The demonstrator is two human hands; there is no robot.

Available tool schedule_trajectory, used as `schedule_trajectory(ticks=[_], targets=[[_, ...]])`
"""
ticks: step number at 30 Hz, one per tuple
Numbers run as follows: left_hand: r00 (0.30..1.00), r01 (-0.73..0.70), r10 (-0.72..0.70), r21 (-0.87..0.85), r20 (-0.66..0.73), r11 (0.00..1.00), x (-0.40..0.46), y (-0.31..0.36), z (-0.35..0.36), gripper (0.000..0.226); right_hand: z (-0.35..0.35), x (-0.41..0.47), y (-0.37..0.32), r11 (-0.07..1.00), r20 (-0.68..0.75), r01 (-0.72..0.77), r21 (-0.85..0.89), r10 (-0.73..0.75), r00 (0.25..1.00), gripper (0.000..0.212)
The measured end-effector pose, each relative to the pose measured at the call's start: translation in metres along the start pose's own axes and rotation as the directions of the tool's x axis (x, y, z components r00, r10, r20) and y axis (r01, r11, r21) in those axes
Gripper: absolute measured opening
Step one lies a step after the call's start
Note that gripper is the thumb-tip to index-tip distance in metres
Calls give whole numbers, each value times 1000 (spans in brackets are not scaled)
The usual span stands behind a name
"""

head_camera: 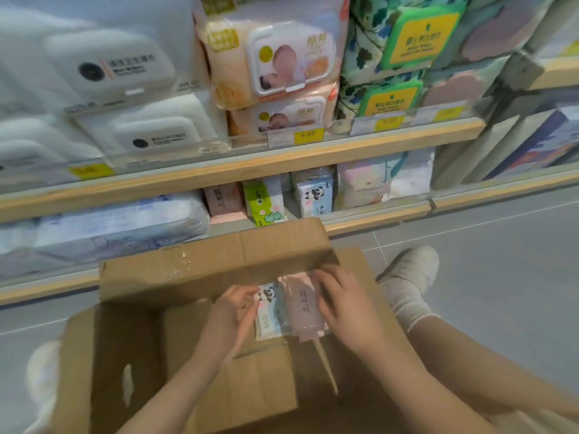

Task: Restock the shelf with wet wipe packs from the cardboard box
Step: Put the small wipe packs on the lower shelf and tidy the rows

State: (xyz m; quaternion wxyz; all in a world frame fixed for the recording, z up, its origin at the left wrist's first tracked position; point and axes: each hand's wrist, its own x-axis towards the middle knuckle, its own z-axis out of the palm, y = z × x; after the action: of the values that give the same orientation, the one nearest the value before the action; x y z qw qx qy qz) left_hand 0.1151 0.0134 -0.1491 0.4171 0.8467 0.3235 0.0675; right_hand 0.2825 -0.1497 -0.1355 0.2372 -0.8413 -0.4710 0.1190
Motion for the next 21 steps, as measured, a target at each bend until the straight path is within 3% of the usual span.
schedule_trajectory(ticks=[3, 7, 15, 18, 21], targets=[[952, 303, -298, -99, 67, 948, -27, -35, 18, 27, 33, -8, -11, 997, 165, -72, -22, 74, 984, 45], [898, 440, -435, -185, 66, 879, -27, -59, 34, 29, 71, -15, -8, 981, 327, -169, -92, 190, 926, 54], [861, 508, -492, -233, 127, 829, 3, -75, 70, 28, 109, -10, 9, 951, 282, -244, -188, 290, 914, 55], [883, 469, -446, -254, 145, 846, 13, -63, 88, 25, 110, -3, 19, 907, 185, -388, -163, 414, 891, 53], [883, 464, -406, -307, 235, 831, 21, -50, 105, 27, 113, 4, 25, 856, 224, -515, -41, 510, 830, 49]])
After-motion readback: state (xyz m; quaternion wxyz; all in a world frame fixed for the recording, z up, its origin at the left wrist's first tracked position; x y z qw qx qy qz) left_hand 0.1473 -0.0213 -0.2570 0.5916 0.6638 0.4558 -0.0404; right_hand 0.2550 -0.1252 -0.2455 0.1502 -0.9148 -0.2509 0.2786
